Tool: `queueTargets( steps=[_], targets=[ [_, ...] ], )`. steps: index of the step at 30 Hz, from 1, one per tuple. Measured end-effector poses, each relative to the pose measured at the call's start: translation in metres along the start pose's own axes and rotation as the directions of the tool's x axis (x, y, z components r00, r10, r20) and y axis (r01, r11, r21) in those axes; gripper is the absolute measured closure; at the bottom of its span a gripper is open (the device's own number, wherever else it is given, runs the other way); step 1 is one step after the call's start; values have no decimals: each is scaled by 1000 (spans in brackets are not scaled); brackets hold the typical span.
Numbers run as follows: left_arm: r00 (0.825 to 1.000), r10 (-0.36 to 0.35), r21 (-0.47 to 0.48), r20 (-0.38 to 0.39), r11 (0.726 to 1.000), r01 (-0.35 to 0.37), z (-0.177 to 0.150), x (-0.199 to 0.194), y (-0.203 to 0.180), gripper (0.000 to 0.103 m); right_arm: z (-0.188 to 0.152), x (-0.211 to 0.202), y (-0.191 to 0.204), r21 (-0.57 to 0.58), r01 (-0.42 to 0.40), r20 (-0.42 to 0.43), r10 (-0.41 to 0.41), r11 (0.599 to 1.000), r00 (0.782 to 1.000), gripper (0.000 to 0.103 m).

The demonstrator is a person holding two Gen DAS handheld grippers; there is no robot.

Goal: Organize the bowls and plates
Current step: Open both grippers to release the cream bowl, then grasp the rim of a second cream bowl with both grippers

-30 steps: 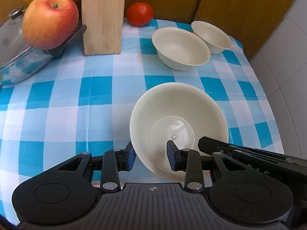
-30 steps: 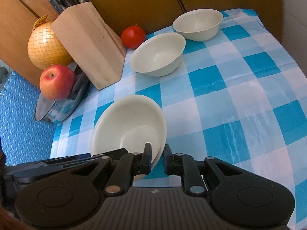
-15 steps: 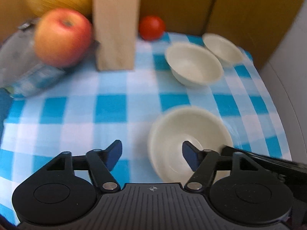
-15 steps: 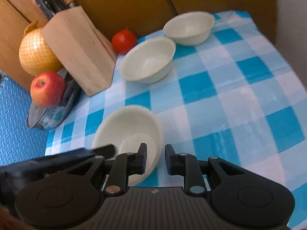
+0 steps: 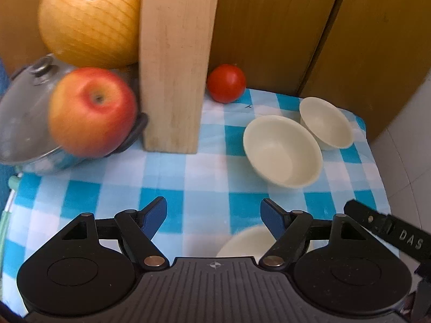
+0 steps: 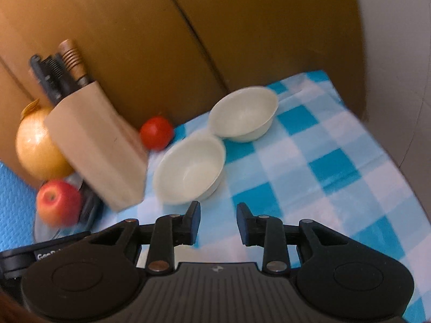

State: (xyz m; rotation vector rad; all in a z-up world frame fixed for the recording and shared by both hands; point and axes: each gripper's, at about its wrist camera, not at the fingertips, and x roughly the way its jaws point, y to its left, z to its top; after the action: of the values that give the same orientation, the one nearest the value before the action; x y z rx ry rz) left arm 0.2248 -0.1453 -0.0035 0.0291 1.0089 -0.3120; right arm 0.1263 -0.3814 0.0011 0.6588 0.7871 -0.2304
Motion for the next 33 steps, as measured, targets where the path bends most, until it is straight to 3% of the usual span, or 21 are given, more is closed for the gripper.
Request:
queueTargets(
  steps=[10,16,24,26,30,33],
  targets=[
    [999,-32,-65,-23,997,31,27,43,-8,17,28,45,-4,71,-24,-6,24,997,1000,74],
    [999,-16,-21,-29,1000,15,34,63,-21,19,32,66,-8,75,-19,-26,21,997,999,74],
    [998,-11,4,-65,1000,11,38,85,-27,38,39,85,-10,82,-31,-46,34,996,998,74],
    [997,-9,-2,-75,1000,8,39,90,-25,39,39,91,-8,78,-36,-57,40,996,998,75],
    [995,-4,3,-102,1000,4,38,98,-23,49,38,100,-8,88,-50,-81,57,995,995,88],
    [993,-37,5,-112,999,38,37,99,-22,60,36,104,-11,100,-62,-104,73,993,992,91]
  ],
)
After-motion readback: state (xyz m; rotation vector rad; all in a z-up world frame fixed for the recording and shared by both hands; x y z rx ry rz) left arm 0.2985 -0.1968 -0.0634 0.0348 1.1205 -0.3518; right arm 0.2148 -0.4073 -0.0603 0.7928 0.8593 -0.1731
